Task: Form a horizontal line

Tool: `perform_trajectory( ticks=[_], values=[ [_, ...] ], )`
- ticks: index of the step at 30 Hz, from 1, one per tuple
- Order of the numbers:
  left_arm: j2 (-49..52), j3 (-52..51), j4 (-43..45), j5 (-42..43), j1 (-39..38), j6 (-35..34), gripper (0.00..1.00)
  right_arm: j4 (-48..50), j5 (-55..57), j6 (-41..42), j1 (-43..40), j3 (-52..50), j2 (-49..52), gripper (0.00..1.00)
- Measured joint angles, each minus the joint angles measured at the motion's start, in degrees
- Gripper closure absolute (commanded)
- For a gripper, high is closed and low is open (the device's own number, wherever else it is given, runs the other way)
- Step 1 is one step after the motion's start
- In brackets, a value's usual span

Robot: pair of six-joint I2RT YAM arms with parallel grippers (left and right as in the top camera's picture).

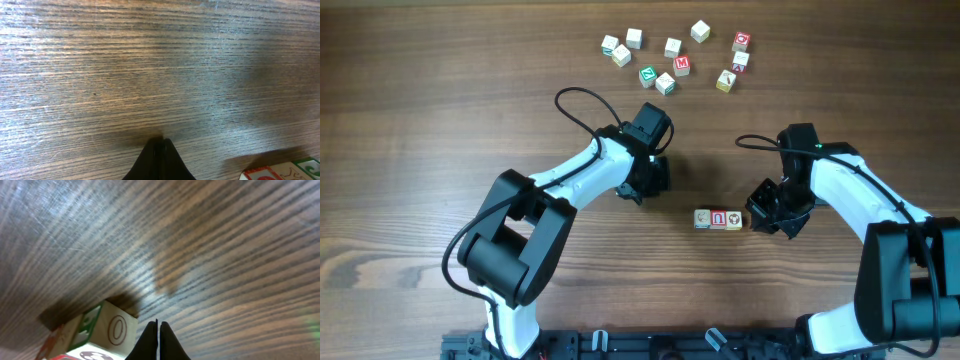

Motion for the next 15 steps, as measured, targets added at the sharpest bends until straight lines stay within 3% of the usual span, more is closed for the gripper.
perform_trajectory(
  ticks=[15],
  values=[
    [0.0, 0.0, 0.0, -0.04, 0.0, 0.13, 0.96, 1.01, -4.33, 2.91, 0.0, 0.0, 0.0, 0.95]
  ],
)
